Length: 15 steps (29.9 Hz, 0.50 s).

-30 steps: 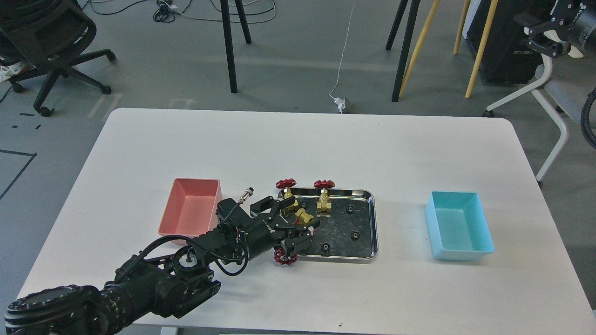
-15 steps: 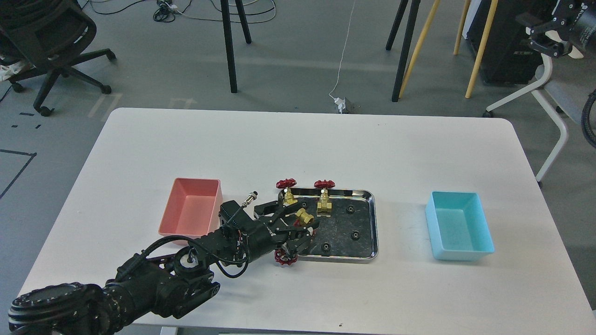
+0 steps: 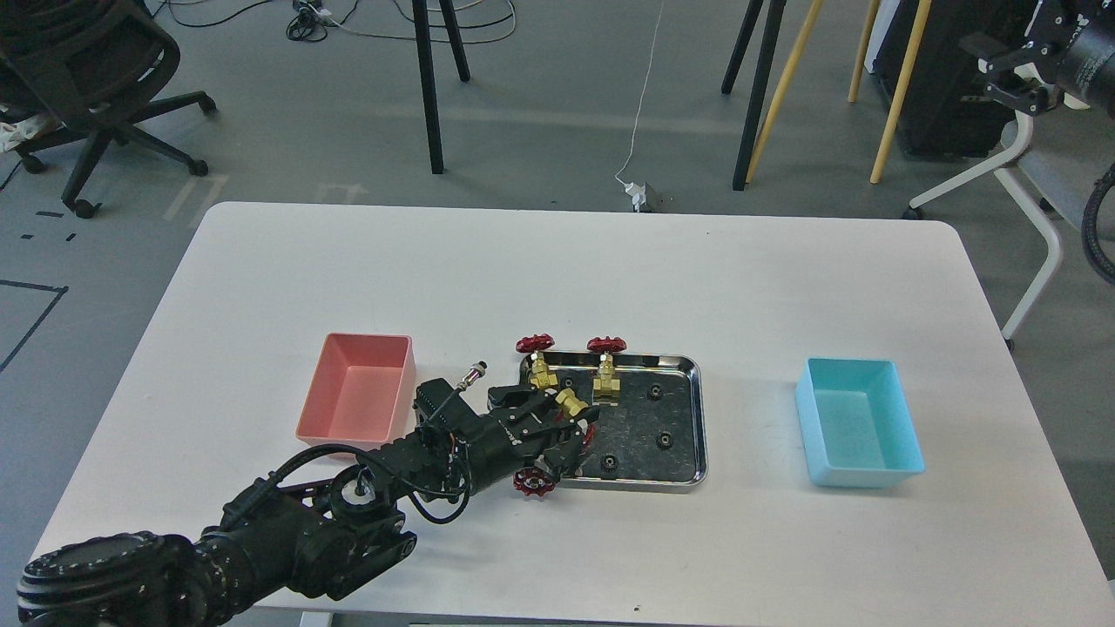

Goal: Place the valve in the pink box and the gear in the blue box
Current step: 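Carry the valve with the left gripper into the pink box and release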

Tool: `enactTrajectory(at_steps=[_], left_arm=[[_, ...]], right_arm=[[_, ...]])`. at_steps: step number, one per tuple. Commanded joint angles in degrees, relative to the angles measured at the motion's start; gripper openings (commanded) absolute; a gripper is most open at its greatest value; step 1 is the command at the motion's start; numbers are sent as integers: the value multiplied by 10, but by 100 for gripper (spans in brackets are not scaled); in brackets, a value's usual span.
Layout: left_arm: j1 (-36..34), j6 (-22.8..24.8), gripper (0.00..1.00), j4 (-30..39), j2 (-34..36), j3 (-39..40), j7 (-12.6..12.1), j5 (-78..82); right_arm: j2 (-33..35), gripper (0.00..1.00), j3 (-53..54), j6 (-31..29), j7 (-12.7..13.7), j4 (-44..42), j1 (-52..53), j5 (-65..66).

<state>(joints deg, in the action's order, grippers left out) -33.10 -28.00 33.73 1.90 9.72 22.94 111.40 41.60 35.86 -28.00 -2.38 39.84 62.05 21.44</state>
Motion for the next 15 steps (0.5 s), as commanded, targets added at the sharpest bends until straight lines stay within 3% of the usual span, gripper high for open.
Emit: enactTrajectory(at_steps=[1,5,15], left_arm=[[-6,0,10,67,46,7,2,-53],[-28,0,10,149,104,18,0,-116],[-25,0,10,233,295,50,-11,-120]], right_arm=[[-2,99,0,0,0,-4,0,0],[-6,99,0,0,0,-4,17,0],[-9,99,3,0,1,-3,76,-3]])
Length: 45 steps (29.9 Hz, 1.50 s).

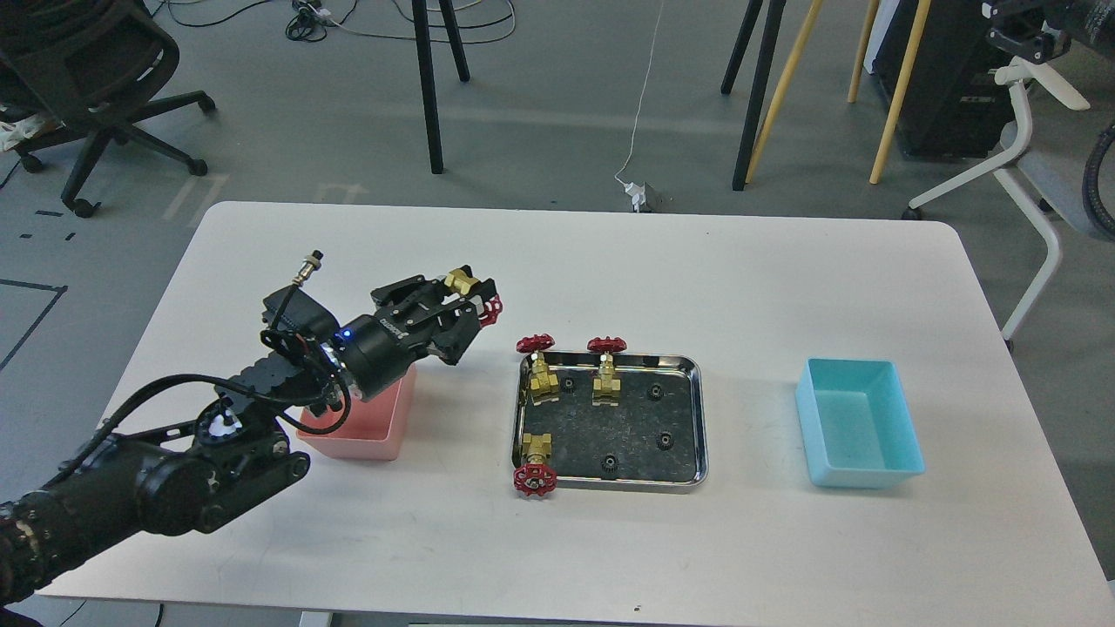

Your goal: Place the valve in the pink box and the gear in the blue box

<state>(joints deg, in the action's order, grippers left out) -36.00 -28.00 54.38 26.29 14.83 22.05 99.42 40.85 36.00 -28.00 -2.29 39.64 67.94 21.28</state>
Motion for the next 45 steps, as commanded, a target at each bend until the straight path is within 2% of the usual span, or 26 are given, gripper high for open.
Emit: enactTrajectory(at_steps=[1,9,19,21,23,27,28,33,37,42,43,45], left_arm=[[7,0,10,34,70,-3,-2,1],[61,0,11,40,154,-31,2,7],[98,0,12,4,135,-32,2,7],[97,0,18,-7,115,-31,2,6],[97,0,33,-16,106,-28,2,2],[97,0,69,-21,103,-14,3,-3],[96,0,73,-21,100,-6,3,-5],[90,0,85,-19,86,24,4,-54],[88,0,89,-11,91,27,6,-65],[56,0,92,24,135,98,10,-134],[40,21,92,31,146,115,10,-162],[-4,115,92,38,165,168,10,-250]], right_arm=[[-4,99,1,0,0,-2,25,-1],[-18,99,0,0,0,-10,64,-1],[-45,99,0,0,-1,-38,71,-1],[-45,99,0,0,-1,-38,72,-1],[-48,99,0,0,-1,-38,74,-1],[-53,99,0,0,1,-38,75,0],[-54,99,0,0,1,-38,75,-1],[-54,99,-11,0,6,-37,73,-1],[-54,99,-31,0,4,-37,71,-2],[-54,99,-51,0,1,-26,69,0],[-54,99,-58,0,1,-23,70,1],[-54,99,-81,0,1,-11,74,7]])
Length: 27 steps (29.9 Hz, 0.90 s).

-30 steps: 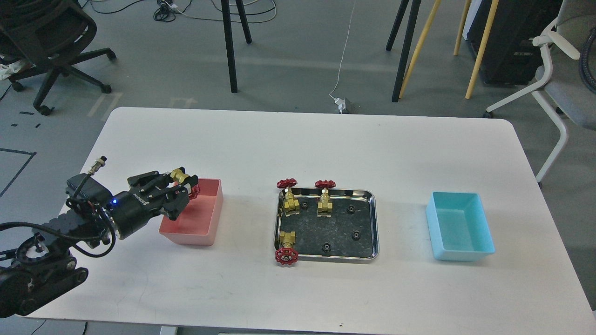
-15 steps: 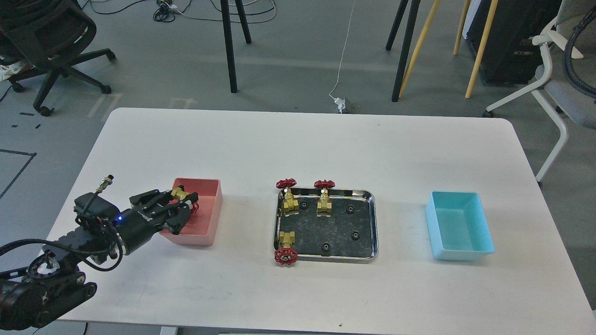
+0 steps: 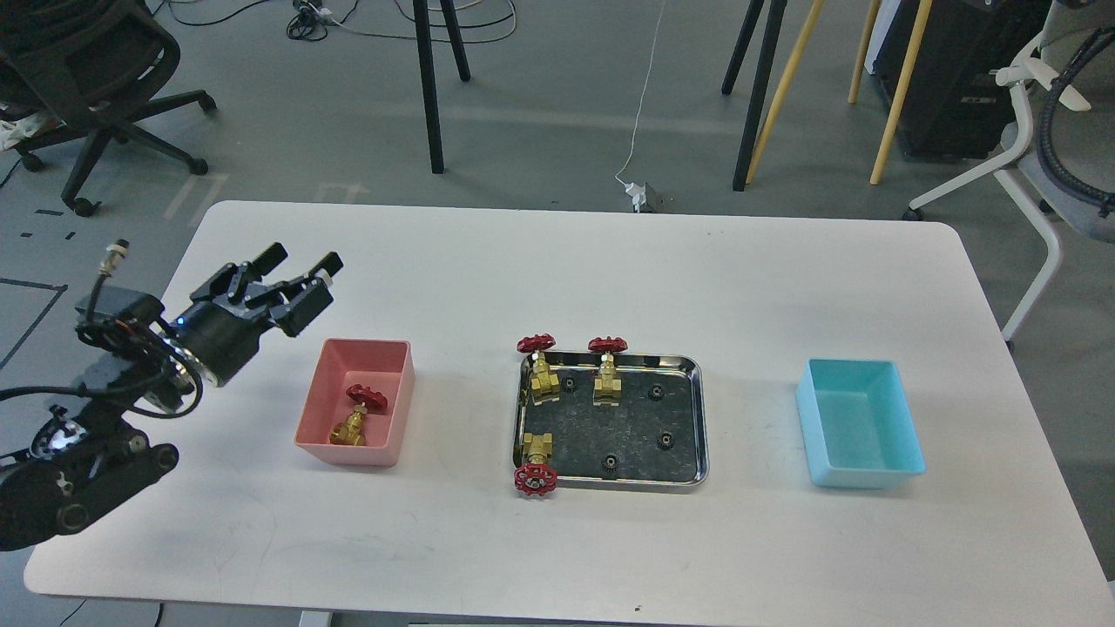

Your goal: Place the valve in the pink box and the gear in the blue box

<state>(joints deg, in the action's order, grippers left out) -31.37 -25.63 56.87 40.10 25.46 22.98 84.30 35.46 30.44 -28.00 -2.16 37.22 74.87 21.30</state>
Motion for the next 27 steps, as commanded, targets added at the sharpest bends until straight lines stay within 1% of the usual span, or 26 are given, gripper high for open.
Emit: enactTrajectory(at_steps=[1,2,3,6,7,8,10,12,14,15,18,22,27], left_arm=[[-73,145,92,12,34,89,0,-148],[-91,199,92,9,42,109,-3,-190],[-115,264,92,6,54,127,-6,-237],[-188,459,92,-4,102,145,-13,-356],[-209,504,92,-10,113,146,-16,-389],[-230,536,93,-16,122,146,-21,-424],[-271,536,93,-28,135,145,-32,-485],[-309,536,94,-41,140,144,-53,-531],[-339,536,94,-57,142,144,-80,-557],[-349,536,95,-67,142,144,-87,-560],[-371,536,96,-87,142,137,-90,-554],[-375,536,96,-88,142,137,-91,-553],[-375,536,96,-88,141,137,-91,-552]], right_arm=[[0,99,-41,0,0,22,5,20],[0,99,-51,0,-1,33,6,36],[0,99,-62,0,-1,48,8,64],[0,99,-77,0,-7,100,9,163],[0,99,-78,0,-7,120,5,192],[0,99,-81,0,-8,144,-1,223],[0,99,-99,0,-8,193,-15,284],[1,99,-126,0,-8,244,-25,340],[7,99,-158,0,-8,297,-36,384],[7,99,-173,0,-8,318,-40,400],[1,99,-222,0,-9,369,-43,449],[-11,99,-299,0,-11,404,-43,500],[-48,99,-374,0,-36,397,-38,556]])
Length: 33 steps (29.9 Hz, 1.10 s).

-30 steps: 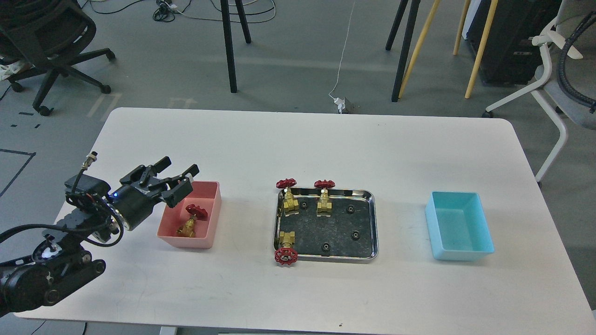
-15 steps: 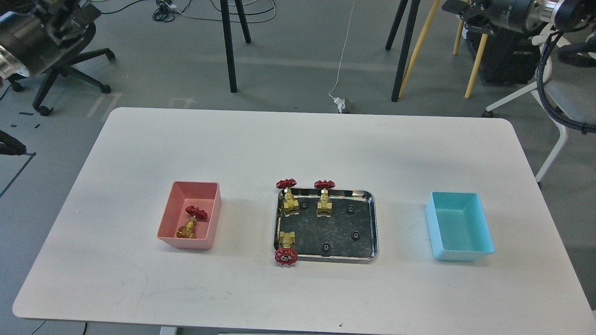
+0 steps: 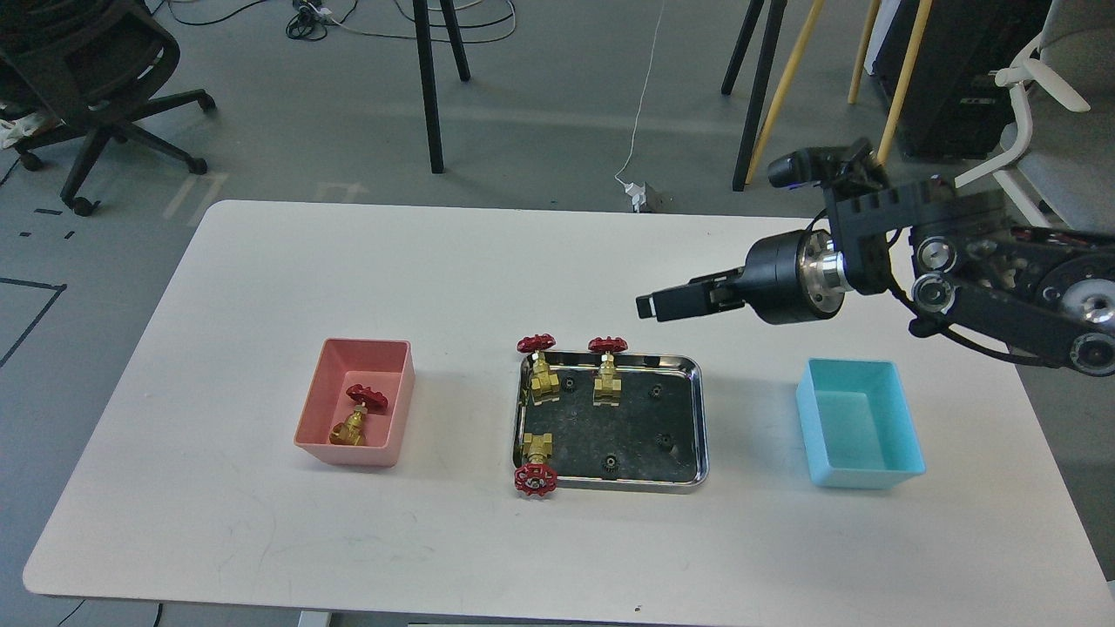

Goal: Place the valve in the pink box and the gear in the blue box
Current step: 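Reach the right gripper down to the small dark gear on the tray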

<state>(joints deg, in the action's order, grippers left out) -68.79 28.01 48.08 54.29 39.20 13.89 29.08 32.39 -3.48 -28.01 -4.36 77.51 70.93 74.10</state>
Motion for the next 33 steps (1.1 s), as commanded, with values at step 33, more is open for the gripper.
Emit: enactTrajectory(at_steps=[33], left_arm=[[-29,0,96,-36,-5,0,5,0]], right_arm=[[-202,73,-108,0,-82,-255,-87,187]])
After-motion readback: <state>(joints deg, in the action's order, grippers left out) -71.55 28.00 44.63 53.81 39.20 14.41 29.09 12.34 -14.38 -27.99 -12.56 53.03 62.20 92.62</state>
